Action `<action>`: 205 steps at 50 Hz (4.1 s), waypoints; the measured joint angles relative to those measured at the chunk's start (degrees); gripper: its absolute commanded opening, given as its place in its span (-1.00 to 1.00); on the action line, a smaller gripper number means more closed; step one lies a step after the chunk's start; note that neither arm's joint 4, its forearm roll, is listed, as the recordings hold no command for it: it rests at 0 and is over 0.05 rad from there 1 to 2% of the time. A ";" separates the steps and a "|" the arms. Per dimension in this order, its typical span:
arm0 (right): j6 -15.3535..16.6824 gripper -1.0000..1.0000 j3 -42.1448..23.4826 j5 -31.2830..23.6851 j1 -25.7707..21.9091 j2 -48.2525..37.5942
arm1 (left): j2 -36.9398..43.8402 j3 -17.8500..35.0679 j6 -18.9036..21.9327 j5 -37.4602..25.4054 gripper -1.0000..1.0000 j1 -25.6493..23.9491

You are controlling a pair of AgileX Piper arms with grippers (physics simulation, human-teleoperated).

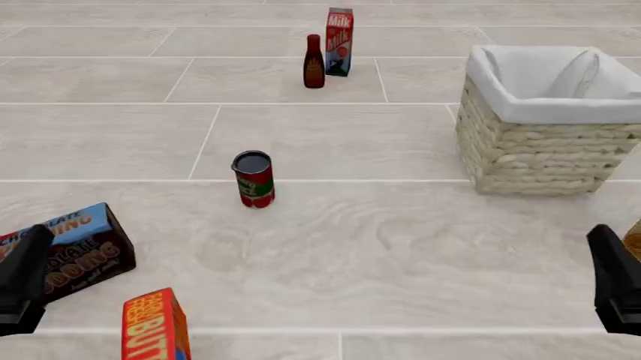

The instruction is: Pick the tomato sauce and place it in the basket.

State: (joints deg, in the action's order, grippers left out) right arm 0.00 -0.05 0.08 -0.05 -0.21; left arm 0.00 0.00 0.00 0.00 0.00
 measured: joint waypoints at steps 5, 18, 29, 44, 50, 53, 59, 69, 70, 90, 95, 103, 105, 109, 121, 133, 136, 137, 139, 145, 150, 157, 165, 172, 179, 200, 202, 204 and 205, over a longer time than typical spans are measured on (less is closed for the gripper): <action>0.14 1.00 -0.04 0.72 -0.23 -0.97 | 0.00 0.00 0.00 0.00 1.00 0.00; 3.14 1.00 -0.78 8.92 -1.58 -13.25 | 0.00 0.00 0.00 0.00 1.00 0.00; 5.58 1.00 -4.68 15.12 -4.09 -25.58 | 0.00 0.00 0.00 0.00 1.00 0.00; 7.60 1.00 -12.35 21.09 -10.76 -42.08 | 0.00 0.00 0.00 0.00 1.00 0.00; 8.14 1.00 -15.20 22.15 -13.59 -47.08 | 0.00 0.00 0.00 0.00 1.00 0.00; 8.24 1.00 -16.47 22.28 -14.83 -48.93 | 0.00 0.00 0.00 0.00 1.00 0.00; 8.37 1.00 -18.90 22.14 -17.59 -51.81 | 0.00 0.00 0.00 0.00 1.00 0.00; 8.94 1.00 -23.51 22.01 -23.31 -57.40 | 0.00 0.00 0.00 0.00 1.00 0.00; 8.98 1.00 -24.02 22.08 -23.93 -58.18 | 0.00 0.00 0.00 0.00 1.00 0.00; 8.74 1.00 -32.61 24.26 -34.45 -72.57 | 0.00 0.00 0.00 0.00 1.00 0.00; 8.60 1.00 -34.48 24.73 -36.02 -75.15 | 0.00 0.00 0.00 0.00 1.00 0.00; 8.53 1.00 -37.29 25.50 -38.24 -79.55 | 0.00 0.00 0.00 0.00 1.00 0.00; 8.49 1.00 -37.84 25.68 -38.61 -80.46 | 0.00 0.00 0.00 0.00 1.00 0.00; 8.49 1.00 -38.89 26.03 -39.17 -82.21 | 0.00 0.00 0.00 0.00 1.00 0.00; 8.48 1.00 -42.35 26.94 -40.27 -87.35 | 0.00 0.00 0.00 0.00 1.00 0.00; 8.31 1.00 -45.34 28.32 -40.96 -92.11 | 0.00 0.00 0.00 0.00 1.00 0.00; 8.28 1.00 -46.06 28.59 -41.05 -93.13 | 0.00 0.00 0.00 0.00 1.00 0.00; 8.27 1.00 -46.31 28.68 -41.07 -93.47 | 0.00 0.00 0.00 0.00 1.00 0.00; 8.24 1.00 -46.78 28.91 -41.10 -94.19 | 0.00 0.00 0.00 0.00 1.00 0.00; 8.08 1.00 -48.25 29.66 -41.07 -96.41 | 0.00 0.00 0.00 0.00 1.00 0.00; 7.91 1.00 -49.51 30.24 -41.02 -98.29 | 0.00 0.00 0.00 0.00 1.00 0.00; 7.62 1.00 -51.60 30.94 -41.05 -101.26 | 0.00 0.00 0.00 0.00 1.00 0.00; 7.46 1.00 -53.90 31.53 -41.32 -104.35 | 0.00 0.00 0.00 0.00 1.00 0.00; 7.33 1.00 -55.80 32.08 -41.45 -106.73 | 0.00 0.00 0.00 0.00 1.00 0.00; 7.26 1.00 -57.93 32.25 -41.49 -108.99 | 0.00 0.00 0.00 0.00 1.00 0.00; 7.11 1.00 -64.53 30.99 -41.55 -115.27 | 0.00 0.00 0.00 0.00 1.00 0.00; 7.08 1.00 -65.05 30.87 -41.66 -115.86 | 0.00 0.00 0.00 0.00 1.00 0.00; 7.04 1.00 -65.58 30.76 -41.77 -116.49 | 0.00 0.00 0.00 0.00 1.00 0.00; 7.02 1.00 -65.85 30.70 -41.82 -116.82 | 0.00 0.00 0.00 0.00 1.00 0.00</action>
State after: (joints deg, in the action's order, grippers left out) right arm 7.01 -65.89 30.77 -41.88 -117.03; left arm 0.00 0.00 0.00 0.00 0.00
